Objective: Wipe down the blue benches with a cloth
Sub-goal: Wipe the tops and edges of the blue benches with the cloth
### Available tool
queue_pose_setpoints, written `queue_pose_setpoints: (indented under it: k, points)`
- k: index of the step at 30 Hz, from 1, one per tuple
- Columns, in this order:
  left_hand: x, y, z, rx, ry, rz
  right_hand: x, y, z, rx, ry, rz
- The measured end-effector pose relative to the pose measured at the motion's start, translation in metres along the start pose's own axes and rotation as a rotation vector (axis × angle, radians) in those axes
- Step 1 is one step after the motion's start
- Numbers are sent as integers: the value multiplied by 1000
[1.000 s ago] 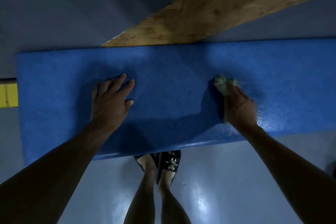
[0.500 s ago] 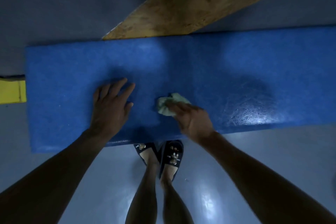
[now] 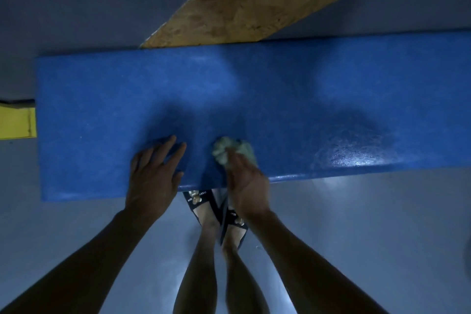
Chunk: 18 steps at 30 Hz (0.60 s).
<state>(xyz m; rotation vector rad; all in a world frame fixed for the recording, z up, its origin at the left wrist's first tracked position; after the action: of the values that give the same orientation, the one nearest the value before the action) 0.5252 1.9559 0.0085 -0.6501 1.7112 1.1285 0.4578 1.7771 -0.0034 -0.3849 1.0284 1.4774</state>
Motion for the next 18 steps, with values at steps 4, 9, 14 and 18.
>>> queue_pose_setpoints:
  k: [4,9,14,18]
  points:
    - [-4,-7,-1,-44,17,29,-20,5,-17,-214,231,166]
    - [-4,-9,0,-49,31,52,-105,23,-148,198,264,-76]
    - [-7,-11,-4,-46,49,35,-100,46,-177,544,87,-270]
    - [-3,-10,-2,-57,49,45,-29,36,-84,242,24,-128]
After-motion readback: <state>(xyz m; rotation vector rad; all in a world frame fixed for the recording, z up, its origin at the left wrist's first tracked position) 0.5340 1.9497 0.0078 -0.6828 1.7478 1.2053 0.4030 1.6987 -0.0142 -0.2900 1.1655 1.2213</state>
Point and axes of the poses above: each hand's wrist, its own y-axis away from the middle knuckle, its own x-axis out of the palm, z = x × y, the point moved 9 cm from there along -y, towards the middle knuckle, and after that the axes turned 10 degrees about z, right-handed, at the moved point
